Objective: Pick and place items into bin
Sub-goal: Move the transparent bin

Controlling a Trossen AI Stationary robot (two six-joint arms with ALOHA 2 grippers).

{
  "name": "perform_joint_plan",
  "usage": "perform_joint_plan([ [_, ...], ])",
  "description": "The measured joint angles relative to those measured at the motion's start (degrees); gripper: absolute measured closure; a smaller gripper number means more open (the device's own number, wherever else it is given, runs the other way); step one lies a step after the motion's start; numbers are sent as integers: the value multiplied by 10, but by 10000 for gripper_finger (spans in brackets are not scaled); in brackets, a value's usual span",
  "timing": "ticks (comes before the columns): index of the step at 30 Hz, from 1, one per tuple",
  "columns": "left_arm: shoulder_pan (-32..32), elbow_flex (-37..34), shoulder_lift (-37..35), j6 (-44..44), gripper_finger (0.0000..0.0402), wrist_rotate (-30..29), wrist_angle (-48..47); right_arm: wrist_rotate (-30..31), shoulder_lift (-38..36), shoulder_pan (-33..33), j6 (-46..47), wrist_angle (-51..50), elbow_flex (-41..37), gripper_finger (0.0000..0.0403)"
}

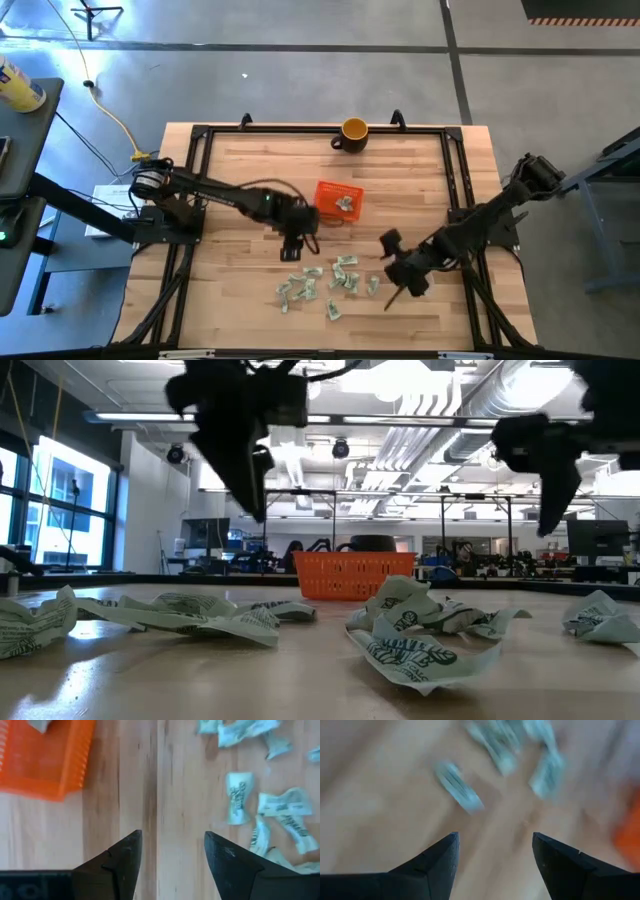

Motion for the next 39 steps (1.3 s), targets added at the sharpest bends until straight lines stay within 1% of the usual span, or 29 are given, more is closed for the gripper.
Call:
perform_joint_plan([
  [2, -18, -18, 0, -31, 161, -16, 4, -11, 3, 10, -32, 48, -12, 160],
  [5, -40, -39, 0, -69, 163, -21, 7, -31, 21, 14, -60, 112, -19, 160],
  [9, -60, -63, 0, -112, 163, -21, 24, -58, 71, 9, -82, 149, -21, 160],
  [12, -65, -69, 0, -133, 163, -14, 27, -73, 106, 2, -92, 182, -19, 160],
  [14, -64, -69, 0, -139, 163, -10, 27, -66, 126, -2, -102, 184, -23, 160],
  [17, -64, -69, -1, -140, 163, -8, 26, -48, 131, -13, -106, 202, -19, 160],
  [19, -64, -69, -5, -140, 163, -8, 23, -50, 130, -21, -105, 180, -17, 160],
  [22, -64, -69, -7, -137, 163, -10, 24, -37, 117, -26, -89, 86, 13, 160],
  [27, -63, -69, -10, -108, 163, -35, 31, 13, 106, -28, 6, -67, 74, 160],
  [32, -60, -69, -10, -81, 163, -44, 37, 36, 108, -18, 76, -132, 88, 160],
  [34, -58, -69, -10, -80, 163, -44, 36, 23, 108, -6, 141, -179, 93, 160],
  [36, -55, -75, -10, -80, 164, -44, 38, -19, 107, 11, 204, -217, 91, 160],
  [39, -51, -88, -10, -79, 164, -43, 36, -75, 107, 58, 302, -267, 92, 160],
])
